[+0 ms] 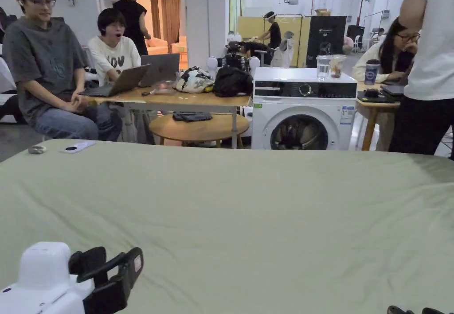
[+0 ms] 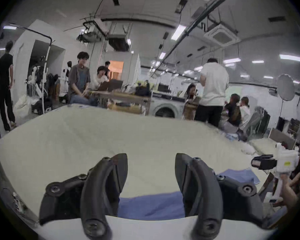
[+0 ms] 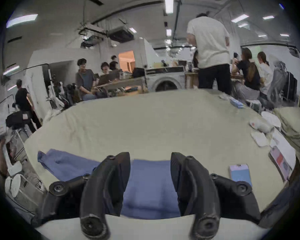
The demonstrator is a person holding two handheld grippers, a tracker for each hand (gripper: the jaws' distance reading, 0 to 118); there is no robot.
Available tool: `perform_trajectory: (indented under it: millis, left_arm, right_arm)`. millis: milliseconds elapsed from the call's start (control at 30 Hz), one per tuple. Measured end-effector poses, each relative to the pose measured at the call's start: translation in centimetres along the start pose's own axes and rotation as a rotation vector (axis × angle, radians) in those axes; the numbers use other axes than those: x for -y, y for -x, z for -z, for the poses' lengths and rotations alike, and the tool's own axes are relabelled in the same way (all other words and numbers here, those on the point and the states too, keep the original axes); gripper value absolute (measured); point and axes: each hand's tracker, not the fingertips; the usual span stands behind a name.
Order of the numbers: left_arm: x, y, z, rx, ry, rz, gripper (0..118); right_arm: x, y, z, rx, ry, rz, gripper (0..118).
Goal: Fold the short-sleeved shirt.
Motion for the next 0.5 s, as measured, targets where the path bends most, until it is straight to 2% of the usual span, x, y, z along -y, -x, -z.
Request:
perform_trajectory:
  millis: [33, 133, 200, 233, 267, 433, 500]
  left_arm:
    - [-0.1, -0.9, 0.1, -0.007, 0.011, 0.005, 55]
    - [-0.2, -2.0, 0.2, 0.000, 0.034, -0.038, 31]
    - [-0.2, -2.2, 0.1, 0.010, 0.047, -0.040, 7]
    - [-0.1, -2.3, 0.0, 0.016, 0.061, -0.035, 0]
    - [0.0, -2.6, -0.2, 0.012, 0.061, -0.026, 0]
    - [0.0, -2.5, -0.8, 0.035, 0.071, 0.016, 0]
    - [0.0, -1.8, -1.1, 0.036, 0.101, -0.011, 0]
  right_arm:
    - [-0.3, 0.5, 0.2, -0.014, -0.017, -0.002, 49]
    - [-0.9, 1.6, 1.0, -0.020, -0.034, -0.017, 46]
    - [-1.1, 2.1, 1.5, -0.020, -0.035, -0.030, 17]
    - [-1.0, 2.3, 1.7, -0.019, -0.036, -0.042, 5]
    - [-0.9, 2.6, 1.9, -0.017, -0.039, -0.056, 0]
    - [-0.4, 2.9, 2.5, -0.003, -0.013, -0.077, 0]
    - [-0.1, 2.6, 2.7, -0.006, -0.001, -0.066, 0]
